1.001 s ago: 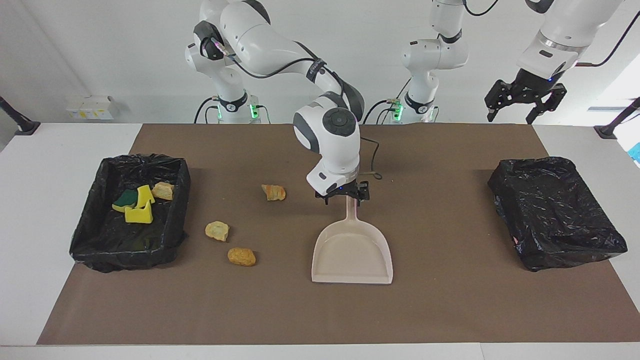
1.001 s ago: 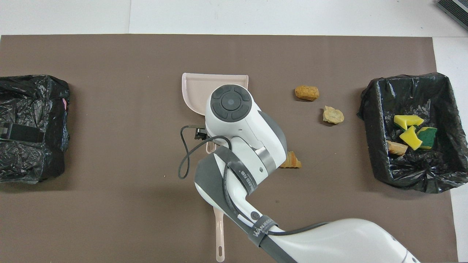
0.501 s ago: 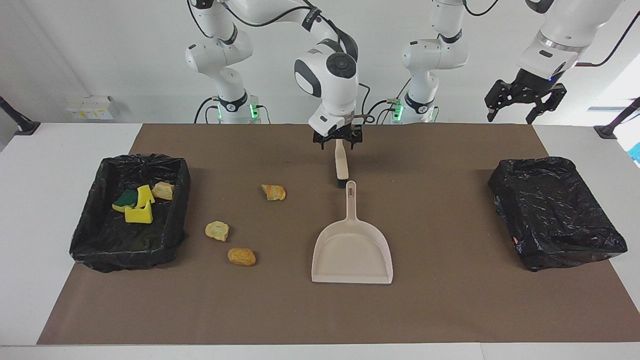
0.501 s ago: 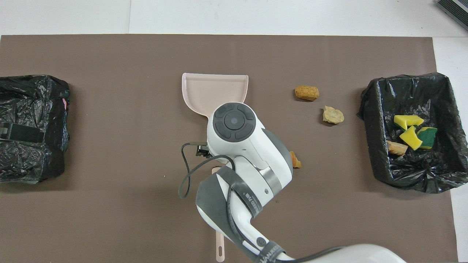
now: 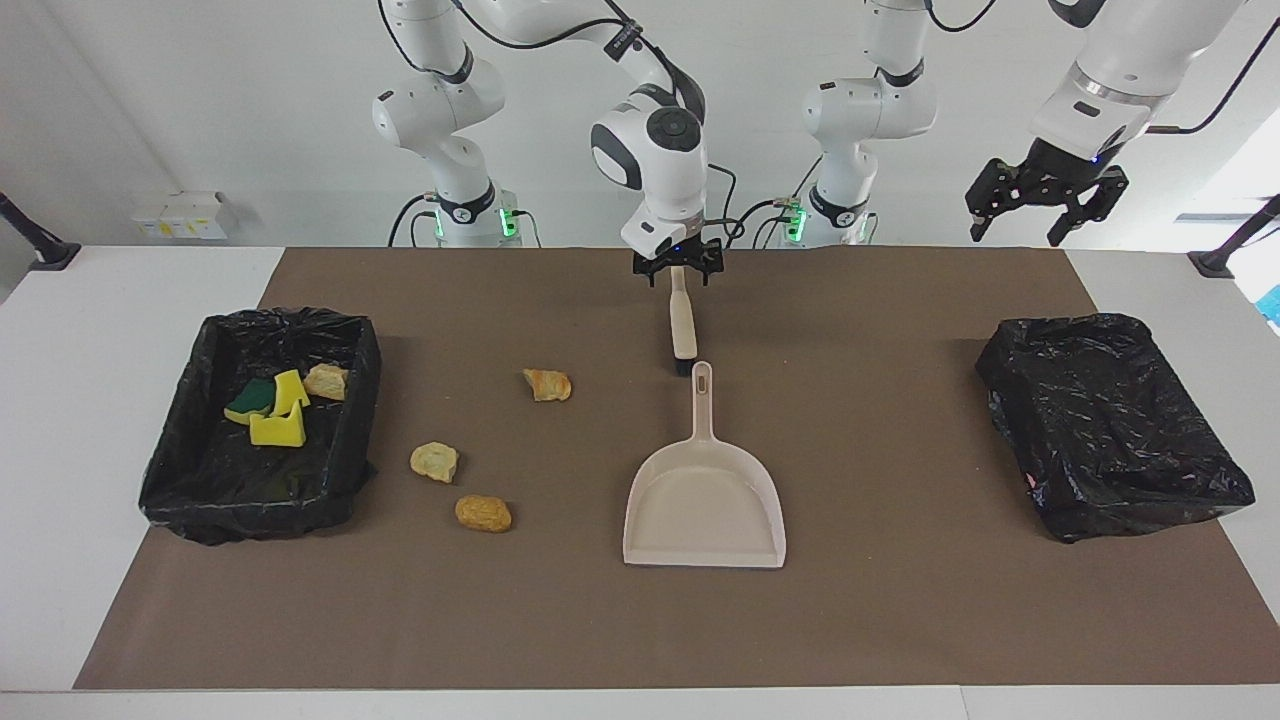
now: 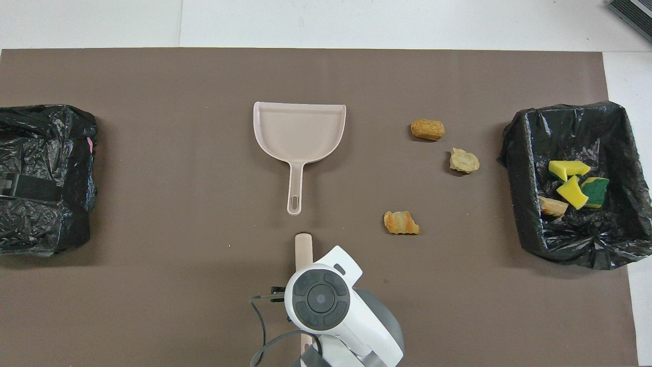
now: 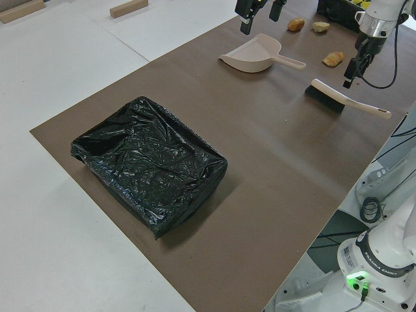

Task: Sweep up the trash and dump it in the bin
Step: 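Grasp the dustpan handle with the left gripper while the right gripper grasps the brush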

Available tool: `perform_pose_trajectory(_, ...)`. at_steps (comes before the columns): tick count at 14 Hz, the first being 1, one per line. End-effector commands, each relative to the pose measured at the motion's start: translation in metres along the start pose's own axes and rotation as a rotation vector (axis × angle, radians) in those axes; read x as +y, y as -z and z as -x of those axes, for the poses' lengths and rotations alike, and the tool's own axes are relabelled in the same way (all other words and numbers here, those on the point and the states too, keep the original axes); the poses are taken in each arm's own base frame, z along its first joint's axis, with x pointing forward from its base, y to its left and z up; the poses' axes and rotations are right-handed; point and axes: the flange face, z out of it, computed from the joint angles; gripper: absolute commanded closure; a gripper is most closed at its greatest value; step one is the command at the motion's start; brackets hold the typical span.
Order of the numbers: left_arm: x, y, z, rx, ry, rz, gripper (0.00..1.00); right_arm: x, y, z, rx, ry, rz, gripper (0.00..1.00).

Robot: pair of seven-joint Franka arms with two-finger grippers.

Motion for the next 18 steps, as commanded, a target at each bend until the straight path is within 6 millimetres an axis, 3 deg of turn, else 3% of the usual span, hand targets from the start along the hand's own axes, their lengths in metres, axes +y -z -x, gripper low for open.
perform_pose_trajectory(1,0.041,-0.024,-0.027,0.035,-0.029,0.038,0.00,0.007,-0.007,0.006,-0.008,-0.043,-0.012,0.19)
perform_pose_trajectory(4,0.125,-0.075,-0.067,0.057,0.045,0.051,0.00,0.003,-0.017,0.016,-0.043,-0.065,-0.012,0.27)
perform_pose_trajectory(6,0.163,-0.095,-0.079,0.065,0.012,0.067,0.00,0.003,-0.017,0.017,-0.053,-0.071,-0.020,0.30)
perform_pose_trajectory(7,0.176,-0.108,-0.089,0.074,0.013,0.093,0.00,0.002,-0.017,0.018,-0.056,-0.068,-0.023,0.36)
perform_pose_trajectory(10,0.240,-0.160,-0.099,0.027,-0.050,0.114,0.00,-0.008,-0.016,0.019,-0.055,-0.050,-0.030,0.91)
perform_pose_trajectory(11,0.266,-0.179,-0.099,0.018,-0.041,0.118,0.00,-0.013,-0.010,0.016,-0.057,-0.044,-0.034,1.00)
perform_pose_trajectory(13,0.309,-0.206,-0.101,0.057,0.008,0.152,0.00,-0.010,-0.007,0.012,-0.062,-0.054,-0.030,1.00)
perform_pose_trajectory(15,0.315,-0.223,-0.103,0.044,0.011,0.160,0.00,-0.001,0.021,0.004,-0.077,-0.084,-0.022,1.00)
perform_pose_trajectory(18,0.318,-0.255,-0.095,-0.001,-0.009,0.141,0.00,0.039,0.068,-0.013,-0.088,-0.146,-0.011,1.00)
